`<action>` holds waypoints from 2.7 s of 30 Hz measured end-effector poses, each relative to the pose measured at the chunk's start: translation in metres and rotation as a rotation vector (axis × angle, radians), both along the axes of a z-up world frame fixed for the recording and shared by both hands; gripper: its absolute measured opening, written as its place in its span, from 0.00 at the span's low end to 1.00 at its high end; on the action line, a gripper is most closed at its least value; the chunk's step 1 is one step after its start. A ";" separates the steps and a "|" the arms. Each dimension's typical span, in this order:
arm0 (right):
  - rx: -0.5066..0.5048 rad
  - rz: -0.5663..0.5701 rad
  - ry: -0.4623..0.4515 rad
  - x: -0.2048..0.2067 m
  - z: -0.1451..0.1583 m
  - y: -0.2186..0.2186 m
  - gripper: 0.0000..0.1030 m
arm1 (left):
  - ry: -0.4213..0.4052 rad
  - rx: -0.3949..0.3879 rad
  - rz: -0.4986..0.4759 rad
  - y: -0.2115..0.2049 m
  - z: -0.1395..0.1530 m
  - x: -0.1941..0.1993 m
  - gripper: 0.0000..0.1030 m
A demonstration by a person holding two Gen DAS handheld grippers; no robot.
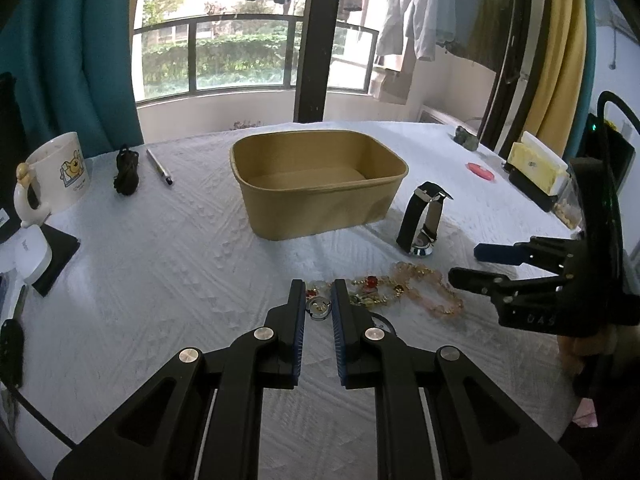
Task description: Organize jewelry
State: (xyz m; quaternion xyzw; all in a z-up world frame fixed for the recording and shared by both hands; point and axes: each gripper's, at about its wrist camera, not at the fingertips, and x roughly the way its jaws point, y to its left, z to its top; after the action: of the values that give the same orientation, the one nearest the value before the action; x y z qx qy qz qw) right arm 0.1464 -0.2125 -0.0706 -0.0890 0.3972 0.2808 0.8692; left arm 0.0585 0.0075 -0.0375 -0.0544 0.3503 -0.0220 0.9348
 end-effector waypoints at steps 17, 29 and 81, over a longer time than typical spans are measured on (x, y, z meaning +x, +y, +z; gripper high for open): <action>-0.064 0.034 -0.027 -0.005 -0.002 0.022 0.17 | -0.015 -0.024 0.019 0.009 -0.003 -0.006 0.14; -0.056 0.038 -0.042 -0.008 0.001 0.021 0.13 | -0.032 -0.019 0.036 0.010 0.001 -0.011 0.14; 0.103 0.087 -0.189 0.062 0.067 0.055 0.13 | -0.090 0.009 0.002 0.031 0.027 0.093 0.14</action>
State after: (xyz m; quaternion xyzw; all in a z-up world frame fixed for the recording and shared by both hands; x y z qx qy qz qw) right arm 0.2086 -0.1576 -0.0040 -0.0873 0.2941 0.3287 0.8932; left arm 0.1514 0.0389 -0.0103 -0.0495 0.3077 -0.0218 0.9499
